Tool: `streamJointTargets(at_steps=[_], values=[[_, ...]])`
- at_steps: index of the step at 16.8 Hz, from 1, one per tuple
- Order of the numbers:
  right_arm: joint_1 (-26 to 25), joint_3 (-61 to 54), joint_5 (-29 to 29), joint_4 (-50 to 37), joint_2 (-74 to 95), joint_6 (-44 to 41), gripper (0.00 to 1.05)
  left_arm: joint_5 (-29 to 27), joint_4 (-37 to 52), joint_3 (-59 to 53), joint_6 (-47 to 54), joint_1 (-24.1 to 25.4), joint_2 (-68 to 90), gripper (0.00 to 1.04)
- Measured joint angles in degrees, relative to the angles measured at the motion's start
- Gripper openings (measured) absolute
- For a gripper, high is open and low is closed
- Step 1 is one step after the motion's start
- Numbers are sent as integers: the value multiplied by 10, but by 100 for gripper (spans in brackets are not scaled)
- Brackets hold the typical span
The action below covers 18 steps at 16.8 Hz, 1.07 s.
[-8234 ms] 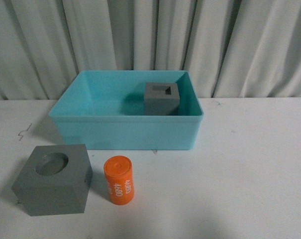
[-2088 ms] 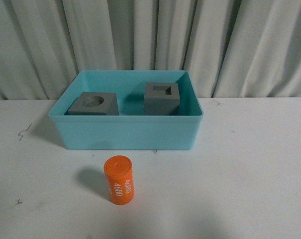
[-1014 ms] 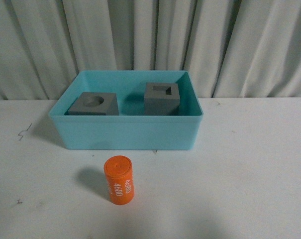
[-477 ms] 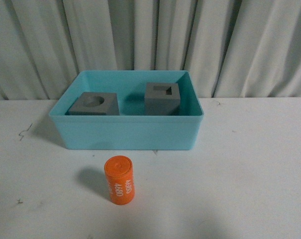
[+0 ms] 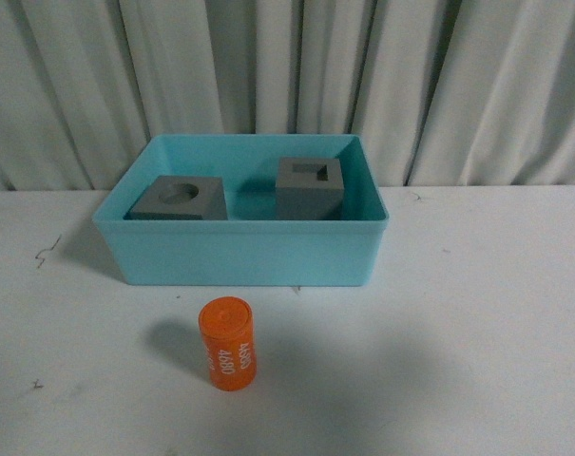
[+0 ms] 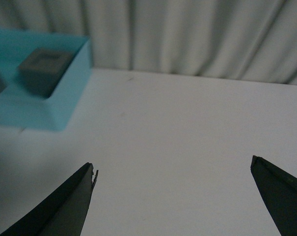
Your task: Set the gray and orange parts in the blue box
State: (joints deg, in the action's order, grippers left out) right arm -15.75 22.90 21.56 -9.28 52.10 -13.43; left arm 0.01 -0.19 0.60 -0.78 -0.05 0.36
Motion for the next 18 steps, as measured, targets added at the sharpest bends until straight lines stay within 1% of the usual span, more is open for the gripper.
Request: streamJointTargets(at_steps=[1,2,3,4,6,8,10,14,18], values=[[27,21,57,28,69,-61,98,0,0,0,0,0,0,98],[55,31,90,51,119,-117,98,0,0,0,0,0,0,98],[80,38,102,35,158,-157,98,0,0,0,0,0,0,98],[105,57,99,27,193,-192,98,0,0,0,0,0,0,98],[159,105,96,13,262,-227,98,0,0,0,0,0,0,98],[223,156,93,35,340,-235,98,0,0,0,0,0,0,98],[271,193,93,45,389,-229,98,0,0,0,0,0,0,98],[331,259,84,28,450,-212,98,0,0,0,0,0,0,98],[369,299,75,42,518,-206,98,0,0,0,0,0,0,98]])
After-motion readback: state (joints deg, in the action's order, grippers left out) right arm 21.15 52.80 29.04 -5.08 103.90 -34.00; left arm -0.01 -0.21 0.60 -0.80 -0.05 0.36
